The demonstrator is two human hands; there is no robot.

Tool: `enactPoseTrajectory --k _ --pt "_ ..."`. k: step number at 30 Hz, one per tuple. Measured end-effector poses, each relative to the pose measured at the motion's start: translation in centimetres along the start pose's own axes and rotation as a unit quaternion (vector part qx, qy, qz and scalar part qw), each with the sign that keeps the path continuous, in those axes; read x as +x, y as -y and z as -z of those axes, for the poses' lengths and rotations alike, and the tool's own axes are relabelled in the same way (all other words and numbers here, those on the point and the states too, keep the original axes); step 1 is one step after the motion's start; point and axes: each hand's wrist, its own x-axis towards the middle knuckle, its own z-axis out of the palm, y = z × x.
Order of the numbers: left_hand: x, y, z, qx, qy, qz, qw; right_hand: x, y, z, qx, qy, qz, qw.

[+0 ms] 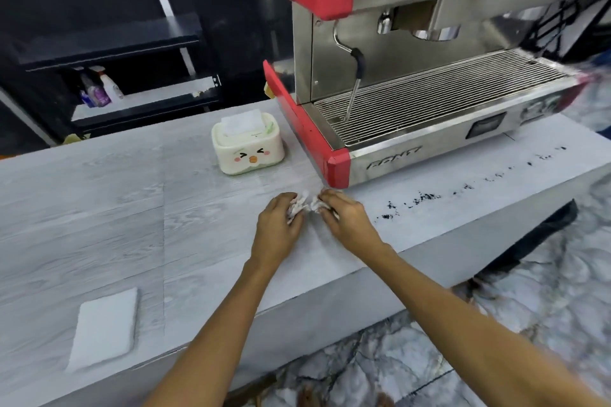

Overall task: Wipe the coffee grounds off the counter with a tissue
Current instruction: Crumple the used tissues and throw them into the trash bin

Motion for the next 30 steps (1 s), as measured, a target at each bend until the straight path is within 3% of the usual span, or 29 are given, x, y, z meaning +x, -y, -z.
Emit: enactPoseTrajectory --k 8,15,30 --pt "0.7 -7.2 -5.6 -0.008 0.037 -0.059 0.998 -4.3 -5.4 7.7 -0.018 -0.043 -0.049 0.998" --pt "-0.7 -16.0 -14.1 -0.009 0.051 -0.06 0.997 -10.0 -11.5 16.4 -0.015 -0.089 -0.072 0.993" --pt "-0.6 -31.2 -31.2 -0.073 0.162 -0.146 0.973 -21.0 -23.4 31.1 -0.092 -0.146 -0.227 0.958"
